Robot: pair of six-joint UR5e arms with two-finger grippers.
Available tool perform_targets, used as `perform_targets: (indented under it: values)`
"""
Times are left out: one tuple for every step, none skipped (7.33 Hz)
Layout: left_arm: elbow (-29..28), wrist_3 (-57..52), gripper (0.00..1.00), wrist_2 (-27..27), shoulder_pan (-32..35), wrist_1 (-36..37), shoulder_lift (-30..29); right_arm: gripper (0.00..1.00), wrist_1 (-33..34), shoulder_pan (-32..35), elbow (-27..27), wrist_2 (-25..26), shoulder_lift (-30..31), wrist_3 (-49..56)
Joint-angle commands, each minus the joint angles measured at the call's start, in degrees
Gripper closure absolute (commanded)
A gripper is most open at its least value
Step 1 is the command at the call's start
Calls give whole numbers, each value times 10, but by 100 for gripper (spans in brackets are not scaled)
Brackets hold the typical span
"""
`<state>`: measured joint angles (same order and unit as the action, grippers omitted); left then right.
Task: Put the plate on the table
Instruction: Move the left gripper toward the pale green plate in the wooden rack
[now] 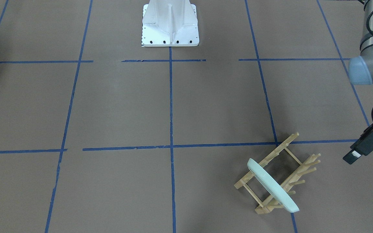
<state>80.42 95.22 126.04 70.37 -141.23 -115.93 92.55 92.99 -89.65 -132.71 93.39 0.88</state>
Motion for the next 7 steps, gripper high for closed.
perform_targets:
  values:
    - [-13, 113, 0, -97, -52, -73, -15, 0, 0, 0, 0, 0, 0, 0]
    - [-19, 143, 0, -98, -55, -76, -37, 0, 0, 0, 0, 0, -1, 0]
    - [-23, 156, 0, -95, -56, -83, -53, 0, 0, 0, 0, 0, 0, 0]
    - [-33, 150, 0, -94, -63, -92, -63, 0, 0, 0, 0, 0, 0, 0]
    - [-58, 114, 0, -92, -68, -92, -80, 0, 0, 0, 0, 0, -1, 0]
    - [-88, 49, 2, -44, -70, -92, -90, 0, 0, 0, 0, 0, -1, 0]
    - [-95, 20, 9, -32, -70, -92, -90, 0, 0, 0, 0, 0, 0, 0]
